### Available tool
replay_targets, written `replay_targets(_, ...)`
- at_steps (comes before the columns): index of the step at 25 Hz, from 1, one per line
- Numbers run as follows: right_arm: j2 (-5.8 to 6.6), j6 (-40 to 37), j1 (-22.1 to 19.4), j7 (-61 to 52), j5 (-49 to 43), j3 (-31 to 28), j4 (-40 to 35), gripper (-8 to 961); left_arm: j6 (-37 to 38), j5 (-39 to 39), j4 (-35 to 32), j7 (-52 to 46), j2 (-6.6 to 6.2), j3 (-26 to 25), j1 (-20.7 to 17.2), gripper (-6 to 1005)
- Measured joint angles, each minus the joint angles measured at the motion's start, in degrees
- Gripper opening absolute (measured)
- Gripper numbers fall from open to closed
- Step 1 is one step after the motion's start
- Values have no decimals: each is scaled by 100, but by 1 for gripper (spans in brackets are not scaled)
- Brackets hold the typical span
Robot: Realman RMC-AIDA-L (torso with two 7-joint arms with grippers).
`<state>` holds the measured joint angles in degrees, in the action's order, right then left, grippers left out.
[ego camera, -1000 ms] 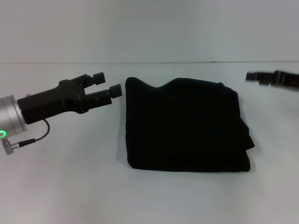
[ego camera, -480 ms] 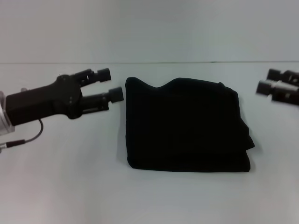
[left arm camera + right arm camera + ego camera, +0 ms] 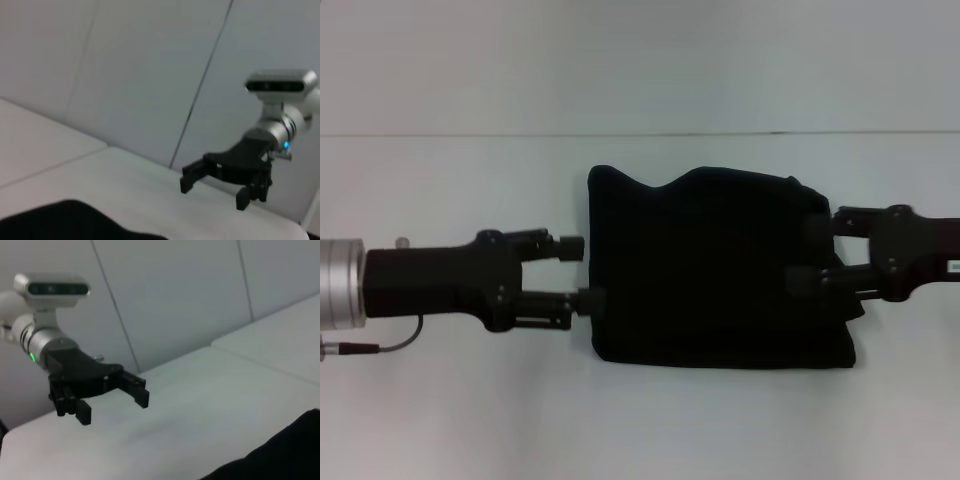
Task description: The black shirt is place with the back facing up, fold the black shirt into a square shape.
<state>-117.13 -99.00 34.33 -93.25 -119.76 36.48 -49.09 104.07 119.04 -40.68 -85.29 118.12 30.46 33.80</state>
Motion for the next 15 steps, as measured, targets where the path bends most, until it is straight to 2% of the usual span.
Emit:
replay_targets(6, -62, 126, 364, -146, -535, 112, 84, 927, -38, 106, 54, -64, 13, 127, 13, 860)
replay_targets(15, -102, 239, 465, -258, -575, 270, 137, 927, -75, 229, 77, -215, 31, 149, 4, 866)
